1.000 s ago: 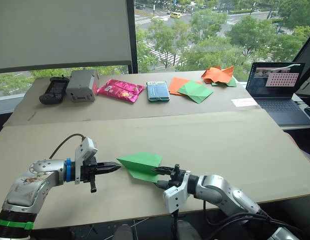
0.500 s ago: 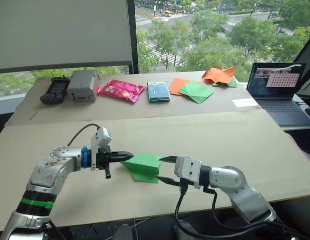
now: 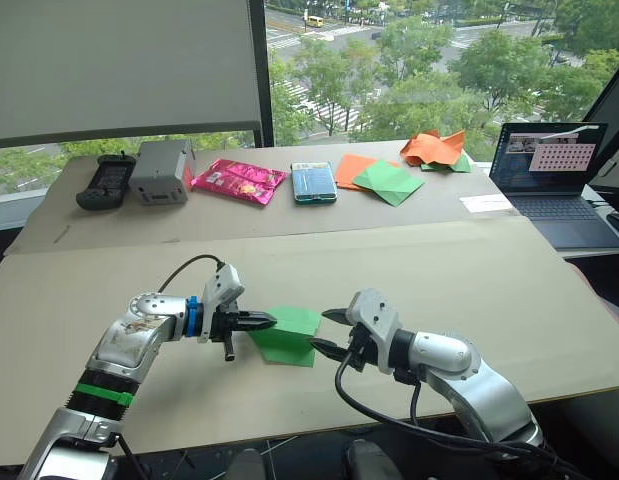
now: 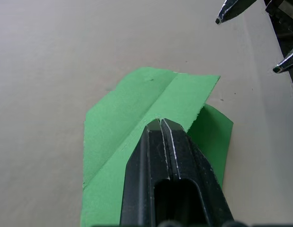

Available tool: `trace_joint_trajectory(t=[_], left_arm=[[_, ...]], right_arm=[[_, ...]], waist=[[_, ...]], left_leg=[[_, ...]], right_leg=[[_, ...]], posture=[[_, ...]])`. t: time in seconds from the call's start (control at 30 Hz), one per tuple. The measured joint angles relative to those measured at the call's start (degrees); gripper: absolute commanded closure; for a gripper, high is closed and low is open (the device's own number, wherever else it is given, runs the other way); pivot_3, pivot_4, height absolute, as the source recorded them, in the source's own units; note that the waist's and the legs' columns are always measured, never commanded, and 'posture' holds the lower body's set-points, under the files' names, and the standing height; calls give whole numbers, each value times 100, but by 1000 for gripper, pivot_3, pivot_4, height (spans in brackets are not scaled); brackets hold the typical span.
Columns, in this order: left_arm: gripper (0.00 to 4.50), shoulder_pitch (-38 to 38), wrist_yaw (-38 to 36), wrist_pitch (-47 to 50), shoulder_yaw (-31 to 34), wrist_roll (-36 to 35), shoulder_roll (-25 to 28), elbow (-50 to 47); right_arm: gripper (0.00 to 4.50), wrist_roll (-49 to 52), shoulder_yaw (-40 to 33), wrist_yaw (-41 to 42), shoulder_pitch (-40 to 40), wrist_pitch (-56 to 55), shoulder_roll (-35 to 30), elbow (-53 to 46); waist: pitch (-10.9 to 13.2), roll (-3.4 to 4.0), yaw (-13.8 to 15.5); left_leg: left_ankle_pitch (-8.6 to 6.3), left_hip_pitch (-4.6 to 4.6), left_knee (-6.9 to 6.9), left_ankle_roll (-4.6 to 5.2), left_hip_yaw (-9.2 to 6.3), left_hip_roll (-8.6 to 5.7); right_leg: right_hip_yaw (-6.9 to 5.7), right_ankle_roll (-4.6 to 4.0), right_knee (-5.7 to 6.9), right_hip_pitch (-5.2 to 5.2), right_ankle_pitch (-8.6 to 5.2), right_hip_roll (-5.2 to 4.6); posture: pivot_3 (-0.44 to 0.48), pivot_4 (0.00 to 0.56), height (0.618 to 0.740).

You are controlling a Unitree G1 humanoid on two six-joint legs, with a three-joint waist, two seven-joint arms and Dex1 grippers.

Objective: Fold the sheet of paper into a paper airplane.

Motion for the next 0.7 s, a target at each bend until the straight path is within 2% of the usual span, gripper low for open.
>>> trace_joint_trajectory(t=[0.17,0.23,0.5,0.7], left_arm=[[4500,380,8,-7,-3,26,26,-93],[4500,386,43,-5,25,25,10,-99],[4500,623,143,0,62,23,-10,-338],[4500,858,193,69,106,12,3,-683]], right_arm=[[1614,180,-210,-207,-101,356,133,10],[1614,230,-207,-230,-106,443,132,10],[1614,539,-207,-260,-142,994,143,31],[1614,763,-348,-511,-293,1661,488,443]], waist=[[1,1,29],[1,1,45],[1,2,11],[2,3,8]], left_leg=[[-3,2,1,-5,0,0],[-26,0,1,-43,0,0],[-23,1,0,-37,0,0],[-25,1,0,-40,-2,0]], right_leg=[[-1,0,-6,-14,0,-1],[-1,0,-15,-11,-1,-2],[-1,0,-14,-7,0,-1],[-1,0,-15,-8,0,-1]], posture=[[0,150,725],[0,150,725],[0,150,725],[0,150,725]])
